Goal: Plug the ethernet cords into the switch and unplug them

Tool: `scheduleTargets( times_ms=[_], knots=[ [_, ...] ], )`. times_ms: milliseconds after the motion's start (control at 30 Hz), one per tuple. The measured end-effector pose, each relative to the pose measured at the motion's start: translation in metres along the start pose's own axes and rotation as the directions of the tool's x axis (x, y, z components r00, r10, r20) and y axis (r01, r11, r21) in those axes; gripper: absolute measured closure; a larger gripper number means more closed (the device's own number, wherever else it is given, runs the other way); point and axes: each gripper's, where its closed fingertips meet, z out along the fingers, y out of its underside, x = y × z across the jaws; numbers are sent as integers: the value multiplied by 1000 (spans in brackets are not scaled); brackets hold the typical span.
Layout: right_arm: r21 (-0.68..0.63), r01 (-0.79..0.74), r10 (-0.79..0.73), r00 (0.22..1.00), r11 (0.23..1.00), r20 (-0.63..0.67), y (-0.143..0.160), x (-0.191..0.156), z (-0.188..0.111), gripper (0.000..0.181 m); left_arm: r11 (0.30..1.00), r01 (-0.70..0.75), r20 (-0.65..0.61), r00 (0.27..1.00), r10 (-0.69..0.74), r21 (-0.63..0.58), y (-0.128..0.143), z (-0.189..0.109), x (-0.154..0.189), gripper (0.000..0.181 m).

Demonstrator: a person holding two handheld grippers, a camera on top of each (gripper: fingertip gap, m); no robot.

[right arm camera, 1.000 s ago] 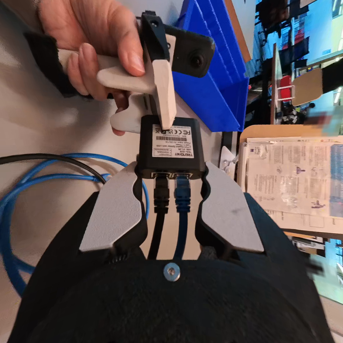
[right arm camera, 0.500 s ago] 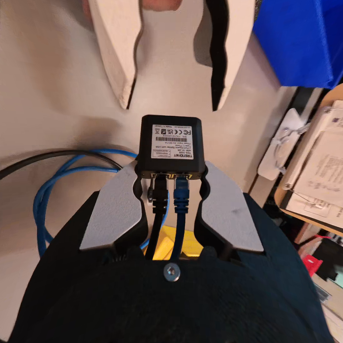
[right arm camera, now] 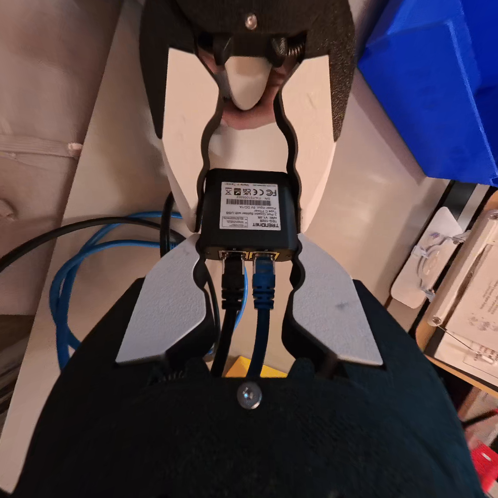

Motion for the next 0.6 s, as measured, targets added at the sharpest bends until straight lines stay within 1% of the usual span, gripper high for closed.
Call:
scheduleTargets(
  times_ms=[133,267,333,433,467,533,600],
  knots=[
    [107,0,-2,1000,994,13,-13,-3,-6,120,1000,-7,-30,1000,7,3,0,1,6,109],
    [5,14,-14,1000,1000,-17,-8,-1,-7,120,999,-11,-14,1000,10,-35,1,4,4,109],
    [-25,25,-25,999,999,-26,-7,-1,-6,120,999,-14,0,1000,14,-39,3,4,3,109],
    [-77,40,-43,998,996,-37,1,1,-4,120,999,18,-19,1000,-19,-29,2,4,5,107],
    [-82,35,-38,999,996,-36,4,1,-4,120,1000,24,-14,1000,-24,-6,-2,3,4,107],
    [-37,25,-26,999,999,-25,1,0,-3,120,1000,27,-16,1000,-27,13,-4,1,3,116],
    [-24,18,-18,1000,1000,-20,2,0,-3,120,999,34,-21,999,-34,23,-4,1,4,116]
  ],
)
